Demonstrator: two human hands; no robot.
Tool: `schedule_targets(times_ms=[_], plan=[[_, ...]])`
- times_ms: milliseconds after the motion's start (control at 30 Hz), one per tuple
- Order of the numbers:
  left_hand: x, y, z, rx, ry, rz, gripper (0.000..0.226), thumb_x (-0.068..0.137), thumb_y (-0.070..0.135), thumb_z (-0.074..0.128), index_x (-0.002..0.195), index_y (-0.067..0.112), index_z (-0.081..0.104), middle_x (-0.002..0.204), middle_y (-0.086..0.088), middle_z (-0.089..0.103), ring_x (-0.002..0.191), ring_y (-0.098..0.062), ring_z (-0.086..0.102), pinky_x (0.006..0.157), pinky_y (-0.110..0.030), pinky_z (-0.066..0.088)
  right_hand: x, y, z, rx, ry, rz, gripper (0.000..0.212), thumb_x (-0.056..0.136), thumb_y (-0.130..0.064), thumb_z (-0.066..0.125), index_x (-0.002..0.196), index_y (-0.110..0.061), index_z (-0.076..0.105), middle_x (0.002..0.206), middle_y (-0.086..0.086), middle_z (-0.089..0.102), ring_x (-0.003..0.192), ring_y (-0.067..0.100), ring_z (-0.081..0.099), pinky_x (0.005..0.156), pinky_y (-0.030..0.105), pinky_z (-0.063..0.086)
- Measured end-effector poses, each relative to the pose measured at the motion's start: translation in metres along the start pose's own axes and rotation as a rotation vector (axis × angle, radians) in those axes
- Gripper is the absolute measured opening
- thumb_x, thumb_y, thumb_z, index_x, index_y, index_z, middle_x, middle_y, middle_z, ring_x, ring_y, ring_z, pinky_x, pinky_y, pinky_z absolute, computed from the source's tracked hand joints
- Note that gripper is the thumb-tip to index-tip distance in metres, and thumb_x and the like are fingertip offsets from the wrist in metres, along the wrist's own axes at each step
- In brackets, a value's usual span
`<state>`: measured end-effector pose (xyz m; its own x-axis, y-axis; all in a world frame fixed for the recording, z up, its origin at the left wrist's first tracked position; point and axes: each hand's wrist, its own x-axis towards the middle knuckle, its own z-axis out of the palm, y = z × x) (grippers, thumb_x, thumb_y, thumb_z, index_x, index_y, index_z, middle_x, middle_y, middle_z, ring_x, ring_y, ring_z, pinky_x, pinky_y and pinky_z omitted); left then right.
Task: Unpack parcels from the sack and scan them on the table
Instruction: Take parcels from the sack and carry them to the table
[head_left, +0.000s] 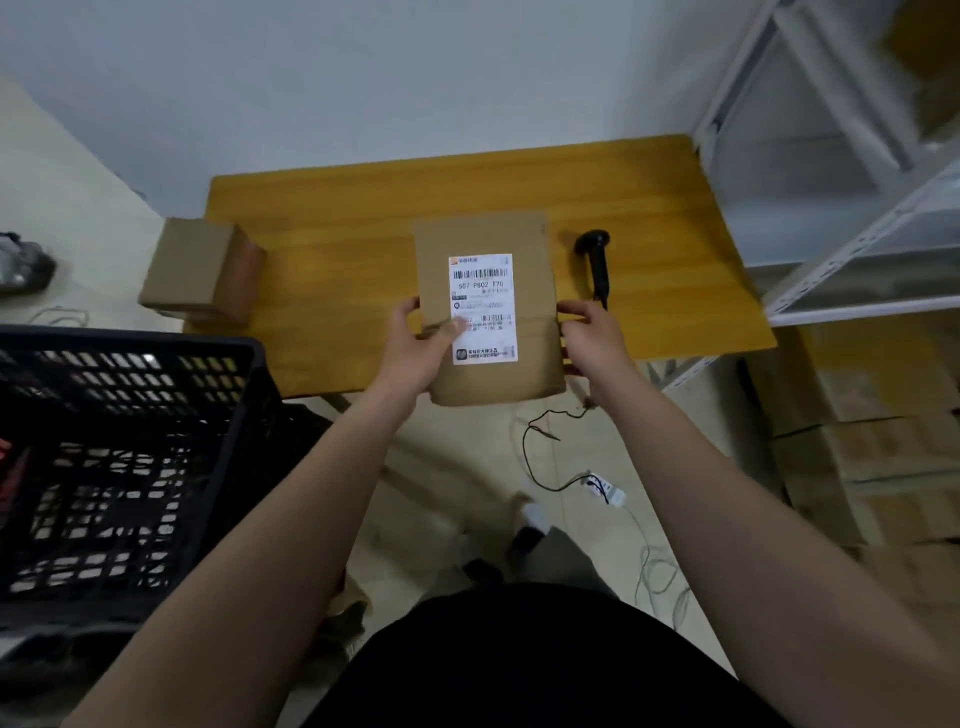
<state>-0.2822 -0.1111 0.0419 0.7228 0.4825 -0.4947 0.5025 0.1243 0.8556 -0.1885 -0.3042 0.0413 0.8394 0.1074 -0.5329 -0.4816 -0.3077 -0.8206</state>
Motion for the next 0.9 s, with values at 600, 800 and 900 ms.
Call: schedule_targets(times_ms=[600,800,900], plan=[[-0.342,-0.096,-0.049,-0.091,0.252,0.135,0.038,0.099,0.044,0.061,0.135,0.04,0.051,0.11,0.016,0.063,0.097,-0.006,0.061,0.07,-0.034,0.052,-0.303,0.093,-0.059,-0.069,-0.098,-0.215,0.032,0.096,-0.016,0.042,0.12,-0.023,0.062,0.108,-0.006,0.066,0.09,0.009,0.062,0.058,0.027,0.049],[-0.431,-0.129,-0.095,-0.123,0.345,0.139,0.029,0.1,0.045,0.059,0.128,0.044,0.052,0.11,0.018,0.063,0.099,-0.005,0.061,0.073,-0.036,0.053,-0.381,0.118,-0.035,-0.078,-0.192,-0.249,0.033,0.097,-0.014,0.04,0.119,-0.021,0.063,0.11,-0.002,0.068,0.092,0.014,0.063,0.064,0.031,0.051],[-0.462,-0.139,-0.127,-0.121,0.403,0.167,0.034,0.102,0.046,0.056,0.135,0.04,0.051,0.108,0.022,0.058,0.098,-0.003,0.057,0.07,-0.033,0.049,-0.414,0.12,-0.008,-0.081,-0.237,-0.277,0.031,0.098,-0.015,0.04,0.116,-0.024,0.063,0.104,-0.005,0.068,0.084,0.009,0.062,0.053,0.025,0.046]])
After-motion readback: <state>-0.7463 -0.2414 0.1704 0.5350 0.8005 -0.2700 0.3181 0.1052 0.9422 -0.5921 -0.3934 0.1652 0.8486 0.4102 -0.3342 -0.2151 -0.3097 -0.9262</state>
